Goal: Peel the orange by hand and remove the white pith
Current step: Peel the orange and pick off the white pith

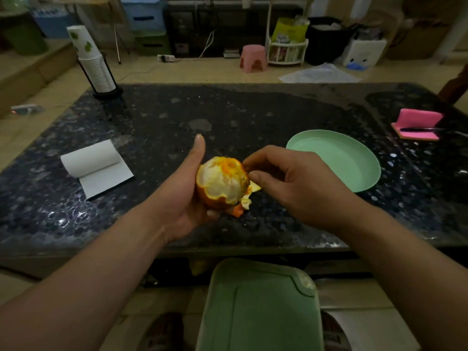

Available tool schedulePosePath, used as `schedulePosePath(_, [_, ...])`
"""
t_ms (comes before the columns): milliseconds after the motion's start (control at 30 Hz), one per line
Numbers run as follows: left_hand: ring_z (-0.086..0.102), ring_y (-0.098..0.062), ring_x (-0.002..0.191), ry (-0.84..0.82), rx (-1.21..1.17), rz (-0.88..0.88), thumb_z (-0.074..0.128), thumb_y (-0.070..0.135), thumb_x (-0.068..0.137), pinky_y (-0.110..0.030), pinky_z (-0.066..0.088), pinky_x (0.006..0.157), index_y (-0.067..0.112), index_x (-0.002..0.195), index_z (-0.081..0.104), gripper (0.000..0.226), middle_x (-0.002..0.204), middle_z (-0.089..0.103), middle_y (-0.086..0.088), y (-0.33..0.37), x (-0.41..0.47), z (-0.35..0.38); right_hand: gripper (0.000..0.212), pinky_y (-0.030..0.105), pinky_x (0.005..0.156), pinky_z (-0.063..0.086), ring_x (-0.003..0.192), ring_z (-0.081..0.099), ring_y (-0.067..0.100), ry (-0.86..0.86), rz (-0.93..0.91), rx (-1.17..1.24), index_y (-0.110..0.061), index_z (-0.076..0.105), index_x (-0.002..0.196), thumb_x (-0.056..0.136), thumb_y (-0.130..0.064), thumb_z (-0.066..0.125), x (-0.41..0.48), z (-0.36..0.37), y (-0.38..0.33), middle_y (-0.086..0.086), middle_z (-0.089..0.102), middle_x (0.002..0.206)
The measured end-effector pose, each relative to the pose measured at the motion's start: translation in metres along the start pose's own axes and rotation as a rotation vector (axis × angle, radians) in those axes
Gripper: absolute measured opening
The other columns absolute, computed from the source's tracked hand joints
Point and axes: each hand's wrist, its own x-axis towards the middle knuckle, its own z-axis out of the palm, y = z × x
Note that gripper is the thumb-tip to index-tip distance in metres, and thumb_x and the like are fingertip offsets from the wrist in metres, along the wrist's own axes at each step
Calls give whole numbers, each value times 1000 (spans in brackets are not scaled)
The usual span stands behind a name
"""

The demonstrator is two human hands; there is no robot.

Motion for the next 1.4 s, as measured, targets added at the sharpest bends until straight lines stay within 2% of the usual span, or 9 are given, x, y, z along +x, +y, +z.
schedulePosePath(200, [77,-29,80,-23,-119,1,47,50,103,-36,64,56,4,130,67,57,103,76,-19,2,-8,3,22,33,87,62,99,72,-1,-51,-16,19,-29,74,121,99,-31,73,-2,-6,3,-17,77,104])
schedulePosePath(333, [77,-30,91,4,-110,32,49,59,102,-32,65,59,8,127,70,61,114,77,-19,1,-6,3,24,30,87,62,97,73,-4,-55,-1,20,-29,75,121,98,-34,76,0,-8,6,-17,78,103])
schedulePosePath(433, [74,-33,98,30,-85,61,48,67,97,-30,64,56,9,127,70,69,118,76,-21,1,-6,7,22,28,85,62,95,73,-5,-46,-6,-7,-29,76,121,99,-32,74,1,-9,6,-18,78,101])
schedulePosePath(667, [72,-21,76,62,-49,159,52,55,100,-27,55,48,10,117,71,52,100,77,-14,-4,-6,16,15,36,70,59,78,70,6,22,-18,-134,-26,75,113,99,-27,70,2,-3,0,-12,74,86])
schedulePosePath(833, [69,-21,77,77,-27,228,54,56,98,-27,51,49,8,120,70,55,103,76,-16,-8,-1,15,9,14,55,45,67,65,1,171,69,2,-23,76,102,96,-18,72,2,6,-6,-12,70,73])
schedulePosePath(933, [70,-19,80,115,25,247,57,58,95,-27,52,54,7,134,63,65,110,76,-15,-7,0,12,11,15,65,55,77,71,-3,89,125,82,-26,75,106,96,-31,76,1,2,-7,-14,76,83])
schedulePosePath(1067, [67,-20,80,165,148,302,60,58,92,-33,46,59,15,115,62,49,96,74,-6,-10,1,11,22,26,54,46,63,61,6,-69,196,-117,-26,72,89,98,-45,66,4,2,-4,-6,67,70])
schedulePosePath(1300, [63,-32,89,144,142,295,61,64,89,-36,44,65,6,134,59,74,108,75,-18,-7,-1,7,24,31,52,45,54,55,6,-82,187,51,-17,71,80,102,-25,64,6,1,-3,-1,68,66])
schedulePosePath(1400, [62,-35,87,104,78,250,59,68,92,-31,42,58,12,118,73,64,103,75,-16,-5,-4,7,22,23,52,45,55,58,4,-136,227,258,-9,72,85,102,-13,61,6,-4,-3,-3,70,66])
